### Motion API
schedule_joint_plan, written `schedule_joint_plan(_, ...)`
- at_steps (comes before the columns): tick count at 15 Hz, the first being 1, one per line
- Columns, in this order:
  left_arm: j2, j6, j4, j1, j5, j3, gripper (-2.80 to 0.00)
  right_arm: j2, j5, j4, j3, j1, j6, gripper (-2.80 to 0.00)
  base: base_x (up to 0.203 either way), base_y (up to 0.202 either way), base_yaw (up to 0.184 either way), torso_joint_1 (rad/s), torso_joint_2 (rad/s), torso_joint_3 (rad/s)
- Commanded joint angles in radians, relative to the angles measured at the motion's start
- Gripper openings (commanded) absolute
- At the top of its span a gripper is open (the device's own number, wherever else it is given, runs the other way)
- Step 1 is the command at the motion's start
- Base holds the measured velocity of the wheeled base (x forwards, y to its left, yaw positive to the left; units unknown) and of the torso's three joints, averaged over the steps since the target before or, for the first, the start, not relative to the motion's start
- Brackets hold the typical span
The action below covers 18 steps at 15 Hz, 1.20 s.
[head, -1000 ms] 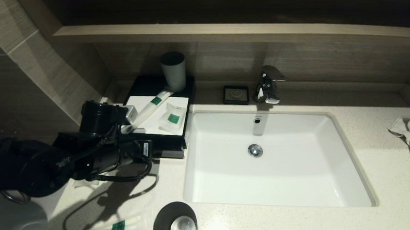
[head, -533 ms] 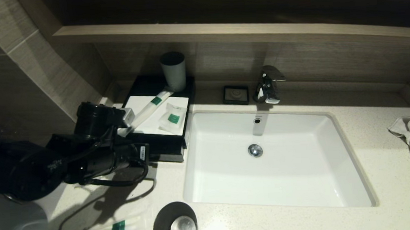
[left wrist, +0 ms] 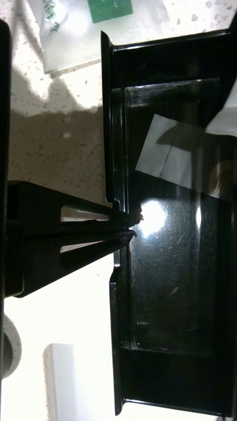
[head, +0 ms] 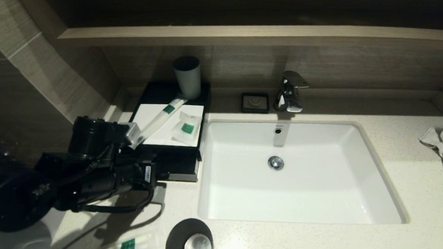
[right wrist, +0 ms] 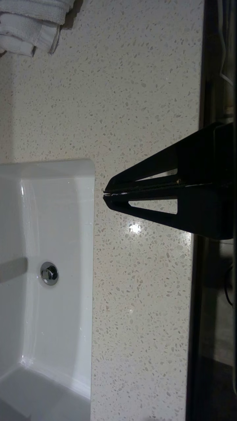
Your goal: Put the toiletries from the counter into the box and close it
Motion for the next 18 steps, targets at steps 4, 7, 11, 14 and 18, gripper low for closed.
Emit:
schedule_joint_plan(4,-0.051,-0.001,0.024,-0.002,0.001,0.026,-2.80,0.000,0.000,0.000,0.001,0.000,0.001,-2.80,0.000,0.000,0.000,0.000,0.00,0.000)
schedule_joint_plan(7,-0.064,-0.002,0.024,-0.002,-0.001,0.020,-2.80,0.000,0.000,0.000,0.001,0.000,0.001,-2.80,0.000,0.000,0.000,0.000,0.00,0.000)
schedule_joint_plan(11,-0.052,-0.004,0.021,-0.004,-0.002,-0.010,-2.80,0.000,0.000,0.000,0.000,0.000,0.001,-2.80,0.000,0.000,0.000,0.000,0.00,0.000)
schedule_joint_plan(14,-0.031,-0.005,0.022,-0.004,-0.004,-0.035,-2.80,0.000,0.000,0.000,0.001,0.000,0.001,-2.80,0.000,0.000,0.000,0.000,0.00,0.000)
schedule_joint_plan(18,0.013,-0.006,0.018,-0.003,-0.004,-0.057,-2.80,0.000,0.000,0.000,0.001,0.000,0.001,-2.80,0.000,0.000,0.000,0.000,0.00,0.000)
